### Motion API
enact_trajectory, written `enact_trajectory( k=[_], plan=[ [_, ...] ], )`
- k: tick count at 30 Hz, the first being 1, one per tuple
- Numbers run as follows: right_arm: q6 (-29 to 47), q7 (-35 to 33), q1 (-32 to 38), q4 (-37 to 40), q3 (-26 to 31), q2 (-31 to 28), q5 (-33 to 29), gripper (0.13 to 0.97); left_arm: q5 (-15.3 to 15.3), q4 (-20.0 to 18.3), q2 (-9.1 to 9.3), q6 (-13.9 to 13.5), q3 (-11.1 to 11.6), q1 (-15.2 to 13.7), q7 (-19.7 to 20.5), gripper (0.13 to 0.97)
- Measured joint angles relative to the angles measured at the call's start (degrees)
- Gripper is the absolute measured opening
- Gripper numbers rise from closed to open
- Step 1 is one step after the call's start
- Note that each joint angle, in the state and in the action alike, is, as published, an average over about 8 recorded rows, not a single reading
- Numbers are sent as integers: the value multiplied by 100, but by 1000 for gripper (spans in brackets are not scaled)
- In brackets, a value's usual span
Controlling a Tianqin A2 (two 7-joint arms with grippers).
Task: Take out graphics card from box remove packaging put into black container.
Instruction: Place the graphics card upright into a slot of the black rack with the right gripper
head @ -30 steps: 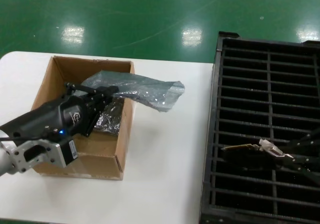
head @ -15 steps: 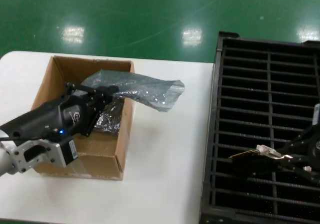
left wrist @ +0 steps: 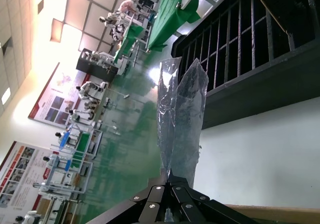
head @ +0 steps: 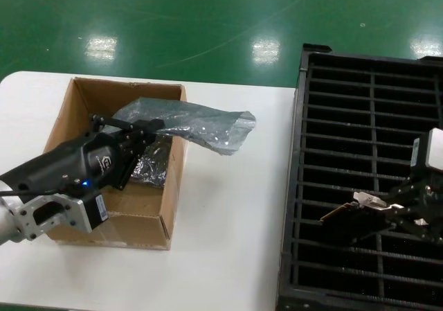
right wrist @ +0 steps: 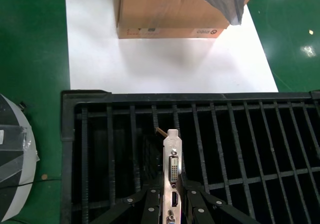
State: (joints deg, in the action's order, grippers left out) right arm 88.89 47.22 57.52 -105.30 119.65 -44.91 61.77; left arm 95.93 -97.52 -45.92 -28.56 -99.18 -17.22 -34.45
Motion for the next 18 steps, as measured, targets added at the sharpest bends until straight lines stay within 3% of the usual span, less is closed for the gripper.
enact_trajectory(
  k=[18],
  plan=[
    [99,12,147,7,392,112,-248,187,0,0,0,0,0,0,0,140]
  ],
)
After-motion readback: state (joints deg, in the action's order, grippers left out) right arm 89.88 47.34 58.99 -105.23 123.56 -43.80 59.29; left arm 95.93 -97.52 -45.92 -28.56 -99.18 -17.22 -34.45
